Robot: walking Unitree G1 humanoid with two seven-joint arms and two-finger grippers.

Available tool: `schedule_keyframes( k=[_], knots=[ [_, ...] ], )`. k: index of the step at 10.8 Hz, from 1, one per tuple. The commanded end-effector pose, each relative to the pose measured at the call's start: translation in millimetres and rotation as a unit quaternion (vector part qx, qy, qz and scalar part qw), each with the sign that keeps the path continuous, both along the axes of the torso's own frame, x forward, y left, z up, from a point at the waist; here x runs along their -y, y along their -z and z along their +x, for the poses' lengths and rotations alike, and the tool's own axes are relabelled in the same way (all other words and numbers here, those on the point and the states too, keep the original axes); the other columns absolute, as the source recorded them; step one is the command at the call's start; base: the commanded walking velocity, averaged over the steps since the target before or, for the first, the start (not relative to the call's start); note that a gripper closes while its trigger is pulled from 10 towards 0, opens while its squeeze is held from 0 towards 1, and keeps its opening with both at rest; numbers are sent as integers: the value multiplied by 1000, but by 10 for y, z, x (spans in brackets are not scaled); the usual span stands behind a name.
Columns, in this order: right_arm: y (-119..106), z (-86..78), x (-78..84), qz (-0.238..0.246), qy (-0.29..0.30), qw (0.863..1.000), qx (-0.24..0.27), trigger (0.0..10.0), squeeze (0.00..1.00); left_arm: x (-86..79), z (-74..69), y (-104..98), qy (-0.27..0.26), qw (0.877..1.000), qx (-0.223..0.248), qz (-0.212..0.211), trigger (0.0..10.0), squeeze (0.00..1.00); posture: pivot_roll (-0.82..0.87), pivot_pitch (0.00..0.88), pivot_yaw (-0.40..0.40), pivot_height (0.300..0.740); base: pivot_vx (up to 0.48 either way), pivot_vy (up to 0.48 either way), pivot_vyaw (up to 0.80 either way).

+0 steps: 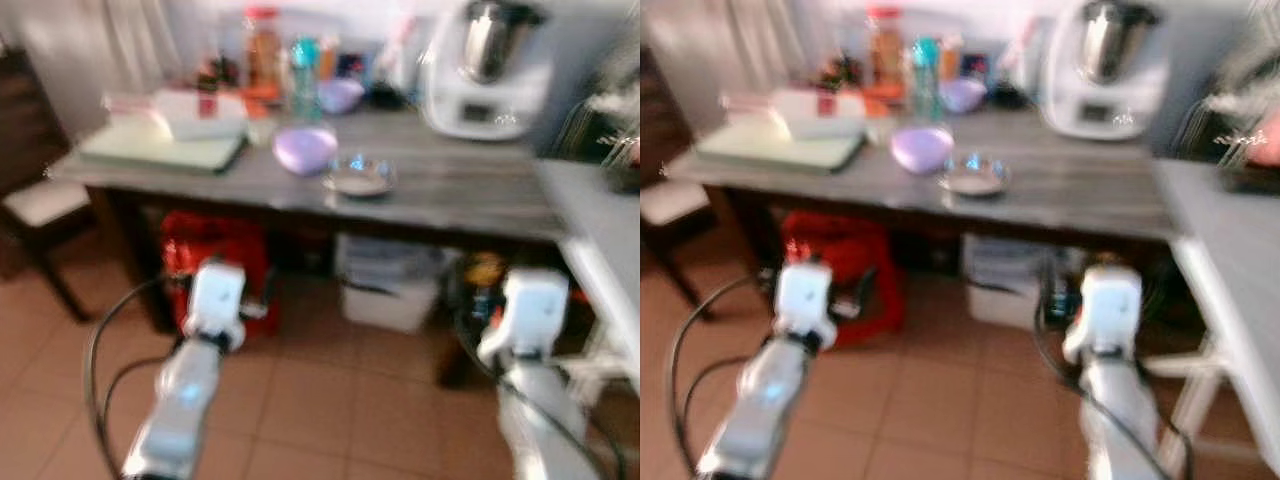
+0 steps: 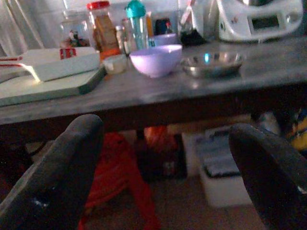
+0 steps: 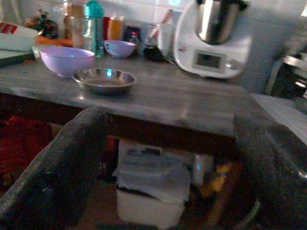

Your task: Setting the table

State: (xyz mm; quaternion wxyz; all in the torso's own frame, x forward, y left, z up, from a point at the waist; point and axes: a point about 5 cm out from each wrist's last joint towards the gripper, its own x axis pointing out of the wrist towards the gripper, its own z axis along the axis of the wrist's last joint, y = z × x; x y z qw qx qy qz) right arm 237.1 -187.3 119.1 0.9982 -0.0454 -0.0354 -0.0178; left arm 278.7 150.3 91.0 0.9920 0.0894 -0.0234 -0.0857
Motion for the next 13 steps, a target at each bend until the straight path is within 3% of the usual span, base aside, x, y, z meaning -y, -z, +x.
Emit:
schedule_keyframes(
  k=[1, 2, 5, 8, 13],
  knots=[
    [-89, 3, 39, 2, 9, 1000, 20, 10000, 251, -37, -14, 10, -7, 1000, 6, 0, 10000, 0, 3, 0, -7, 740, 0, 0, 0],
    [-50, -92, 114, 10, 37, 999, 17, 10000, 251, -125, -77, 74, -11, 1000, -11, -18, 10000, 0, 6, 0, -8, 740, 0, 0, 0],
    [23, -252, 133, 24, 59, 998, 3, 10000, 251, -283, -174, 147, -50, 999, -17, -7, 10000, 0, 3, 0, -7, 740, 0, 0, 0],
    [5, -251, 73, 27, 54, 998, 3, 10000, 251, -158, -242, 157, -8, 1000, -23, -14, 10000, 0, 0, 0, -3, 740, 0, 0, 0],
    [-36, -171, 83, 12, 40, 999, 5, 10000, 247, -100, -160, 31, 9, 1000, -10, -28, 10000, 0, -10, 0, -9, 740, 0, -49, -601]
  ],
)
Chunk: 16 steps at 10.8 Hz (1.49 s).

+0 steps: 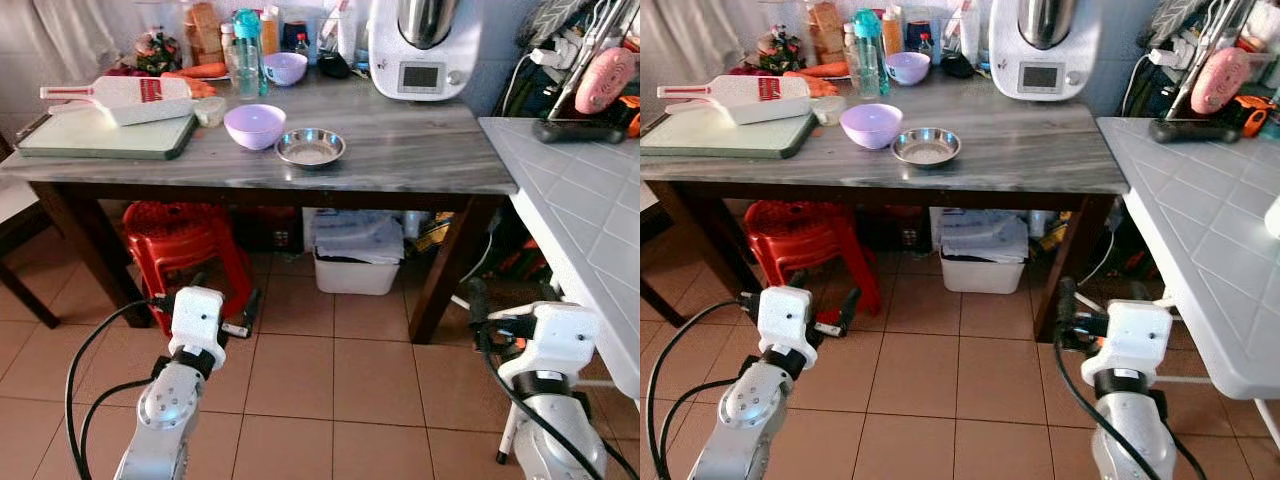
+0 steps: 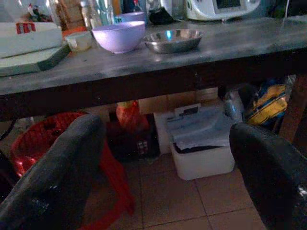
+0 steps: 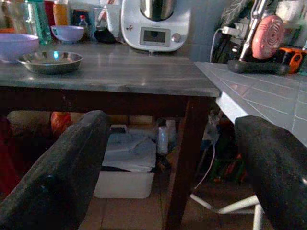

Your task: Setting the table

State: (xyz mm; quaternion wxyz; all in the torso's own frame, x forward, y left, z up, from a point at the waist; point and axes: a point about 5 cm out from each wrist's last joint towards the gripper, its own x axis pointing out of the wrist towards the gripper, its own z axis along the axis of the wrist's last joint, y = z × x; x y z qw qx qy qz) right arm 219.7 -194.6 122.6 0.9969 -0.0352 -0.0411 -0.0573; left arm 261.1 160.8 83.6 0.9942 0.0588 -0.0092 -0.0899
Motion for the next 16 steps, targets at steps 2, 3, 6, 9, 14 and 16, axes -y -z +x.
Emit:
schedule_keyframes(
  k=[2, 3, 6, 9, 14, 16],
  knots=[
    [-20, 47, 17, -11, -9, 1000, 0, 10000, 247, 62, 49, -114, 18, 1000, 16, -5, 10000, 0, -11, 0, -8, 740, 0, -242, -428],
    [-33, 71, 34, -12, -8, 1000, 1, 10000, 247, 53, 54, -108, 17, 1000, 16, -5, 10000, 0, -11, 0, -8, 740, 0, -244, -400],
    [1, 91, 32, -13, -9, 1000, -2, 10000, 247, 47, 57, -107, 19, 1000, 11, -5, 10000, 0, -8, 0, -7, 740, 0, -259, 0],
    [17, 133, 93, -14, -1, 1000, -3, 10000, 247, 56, 80, -127, 23, 1000, 15, -4, 10000, 0, -5, 0, -2, 740, 0, -266, 0],
    [19, 145, 77, -15, 3, 1000, -1, 10000, 255, 82, 100, -143, 28, 999, 16, -5, 10000, 0, -9, 0, 1, 740, 0, -267, 0],
    [0, 180, 74, -18, -1, 1000, 2, 10000, 255, 71, 110, -136, 31, 999, 14, -1, 10000, 0, -8, 0, -1, 740, 0, -266, 0]
  ],
)
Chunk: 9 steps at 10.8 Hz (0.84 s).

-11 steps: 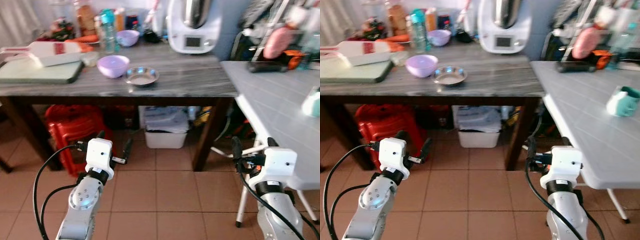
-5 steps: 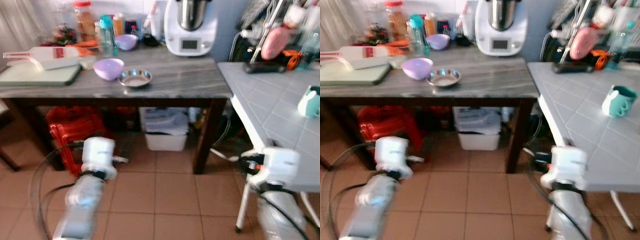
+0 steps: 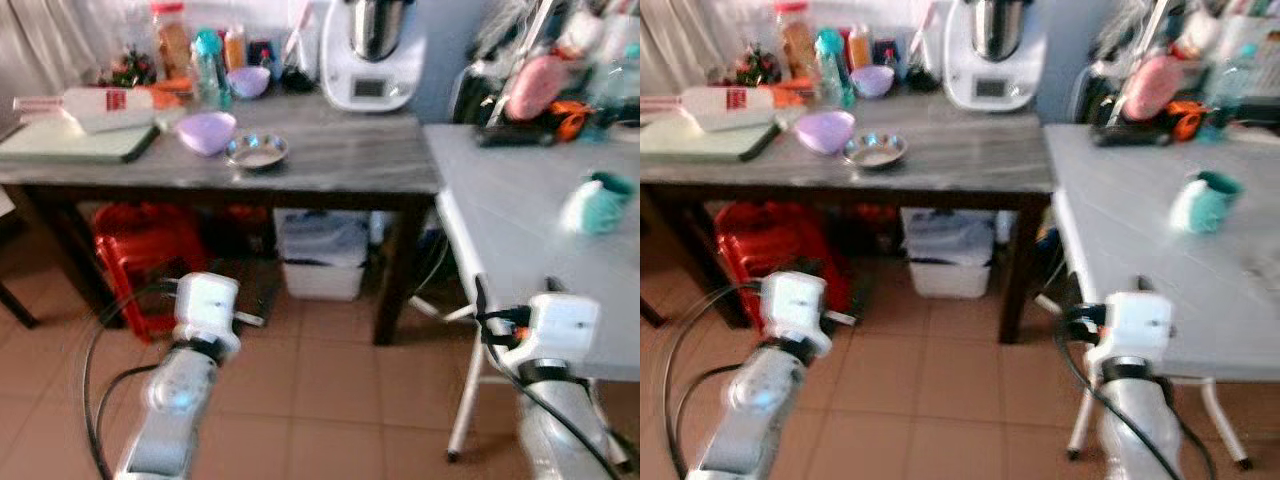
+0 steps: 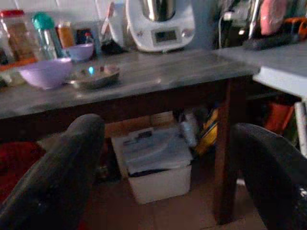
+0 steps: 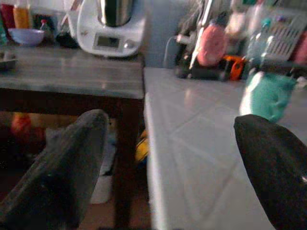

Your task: Setting the table

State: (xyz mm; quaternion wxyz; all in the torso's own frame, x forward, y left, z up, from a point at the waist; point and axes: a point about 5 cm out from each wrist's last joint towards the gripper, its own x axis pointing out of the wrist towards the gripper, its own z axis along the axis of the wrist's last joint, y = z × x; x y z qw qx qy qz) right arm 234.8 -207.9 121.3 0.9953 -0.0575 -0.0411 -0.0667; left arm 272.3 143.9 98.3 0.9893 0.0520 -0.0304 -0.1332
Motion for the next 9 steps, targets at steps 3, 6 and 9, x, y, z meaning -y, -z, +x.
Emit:
schedule_keyframes(
  k=[3, 6, 9],
  knots=[
    [-20, 51, -56, 0, -12, 1000, 4, 10000, 259, -84, 16, 5, -14, 1000, -3, 8, 10000, 0, -11, 0, -2, 740, 0, -271, 0],
    [-24, 53, -57, -2, -13, 1000, 4, 10000, 259, -59, 18, 9, -11, 1000, -3, 6, 10000, 0, -13, 0, -4, 740, 0, -282, 0],
    [-27, 70, -58, -4, -14, 1000, 4, 10000, 259, -60, 31, 10, -14, 1000, -3, 7, 10000, 0, -13, 0, -5, 740, 0, -301, 0]
  ],
)
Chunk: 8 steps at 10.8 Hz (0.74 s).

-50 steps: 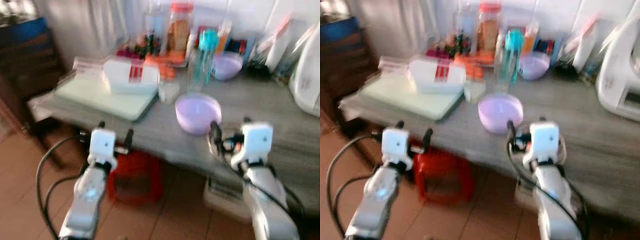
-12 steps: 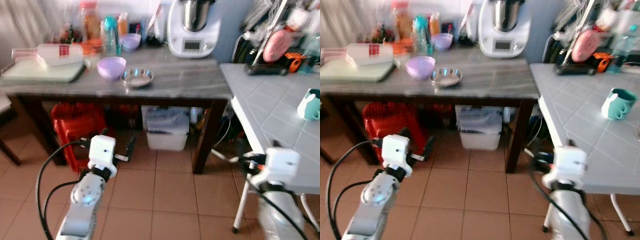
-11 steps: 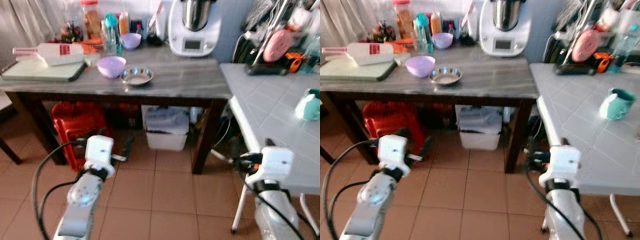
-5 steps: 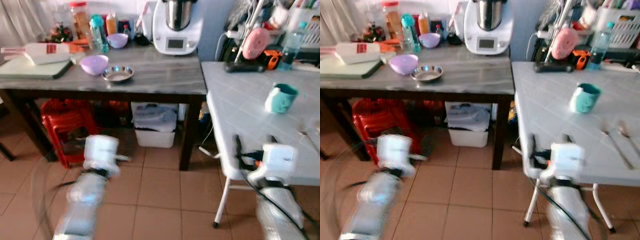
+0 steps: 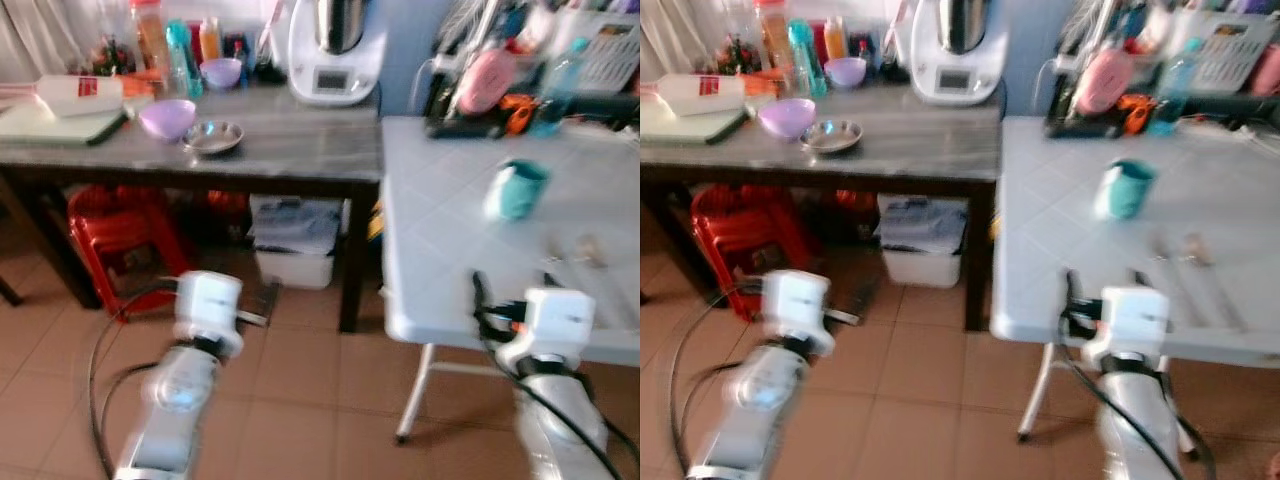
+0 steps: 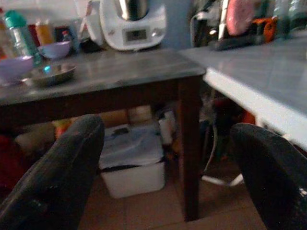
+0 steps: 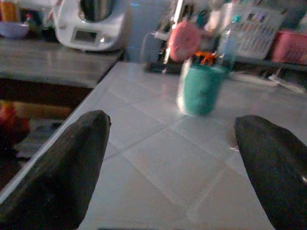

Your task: Setting the table

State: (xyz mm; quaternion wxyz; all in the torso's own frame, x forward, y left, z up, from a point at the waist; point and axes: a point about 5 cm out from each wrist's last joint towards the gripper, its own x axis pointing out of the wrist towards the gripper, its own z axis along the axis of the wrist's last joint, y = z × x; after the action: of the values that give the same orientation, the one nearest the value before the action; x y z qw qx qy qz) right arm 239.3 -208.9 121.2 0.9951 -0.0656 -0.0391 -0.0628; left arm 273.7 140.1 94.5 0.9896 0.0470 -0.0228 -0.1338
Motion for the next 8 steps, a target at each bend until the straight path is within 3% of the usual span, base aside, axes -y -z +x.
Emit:
schedule_keyframes(
  k=[1, 8],
  knots=[
    [-27, 24, -69, 4, -11, 1000, 6, 10000, 255, -94, 18, -27, -14, 1000, 5, 11, 10000, 0, -14, 0, -5, 740, 0, -304, 0],
    [-16, 31, -71, 0, -12, 1000, 4, 10000, 259, -75, 35, -27, -13, 1000, 6, 10, 10000, 0, -16, 0, -5, 740, 0, -306, 0]
  ],
)
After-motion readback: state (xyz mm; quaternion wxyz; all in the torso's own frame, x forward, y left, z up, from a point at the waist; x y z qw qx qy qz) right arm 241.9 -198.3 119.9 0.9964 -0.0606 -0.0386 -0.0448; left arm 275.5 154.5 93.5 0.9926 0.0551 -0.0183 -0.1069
